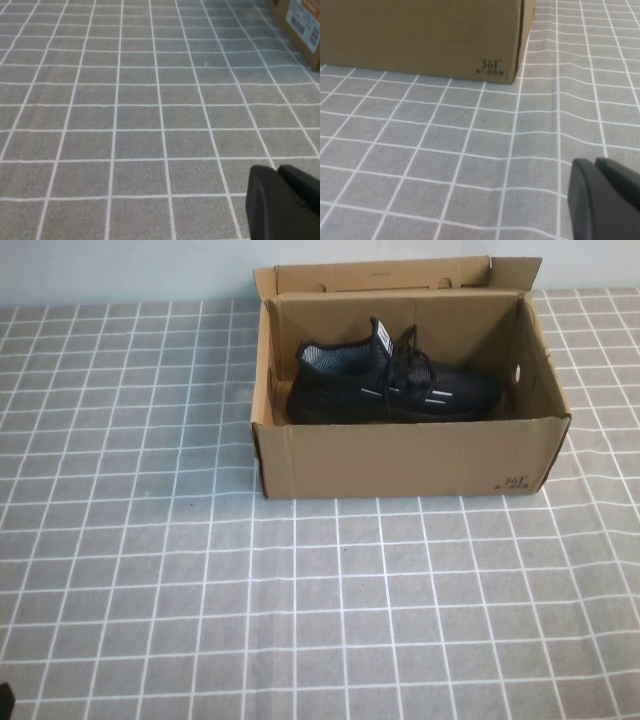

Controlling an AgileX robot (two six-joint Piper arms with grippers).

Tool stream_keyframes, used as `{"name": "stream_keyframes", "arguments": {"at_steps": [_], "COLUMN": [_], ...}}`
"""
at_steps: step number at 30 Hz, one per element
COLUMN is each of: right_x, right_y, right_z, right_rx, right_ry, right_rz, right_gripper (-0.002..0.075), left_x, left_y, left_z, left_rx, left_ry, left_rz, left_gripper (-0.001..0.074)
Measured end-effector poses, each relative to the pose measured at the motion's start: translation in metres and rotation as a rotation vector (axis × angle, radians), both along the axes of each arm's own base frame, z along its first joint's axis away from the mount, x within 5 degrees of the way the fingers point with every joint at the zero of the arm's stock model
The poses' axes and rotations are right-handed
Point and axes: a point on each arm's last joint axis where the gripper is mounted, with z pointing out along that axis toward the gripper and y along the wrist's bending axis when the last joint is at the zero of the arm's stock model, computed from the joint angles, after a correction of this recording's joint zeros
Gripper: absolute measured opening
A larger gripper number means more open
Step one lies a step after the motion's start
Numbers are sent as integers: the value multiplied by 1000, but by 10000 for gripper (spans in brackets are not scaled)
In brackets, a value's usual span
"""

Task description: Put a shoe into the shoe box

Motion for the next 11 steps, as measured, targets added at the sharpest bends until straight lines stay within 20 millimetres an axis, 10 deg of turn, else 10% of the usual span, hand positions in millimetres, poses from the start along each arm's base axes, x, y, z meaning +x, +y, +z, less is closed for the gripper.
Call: {"name": "stream_keyframes", "arguments": {"at_steps": [11], "right_x": [0], "right_y": [0], "right_z": [0], "right_rx": [0], "right_ry": [0], "right_rz": [0], "right_gripper": [-16], "left_x": [0], "left_y": [0], "left_z": [-1], "left_rx": [7], "left_ry": [5], "left_rz": [1], "left_gripper": [-1]}}
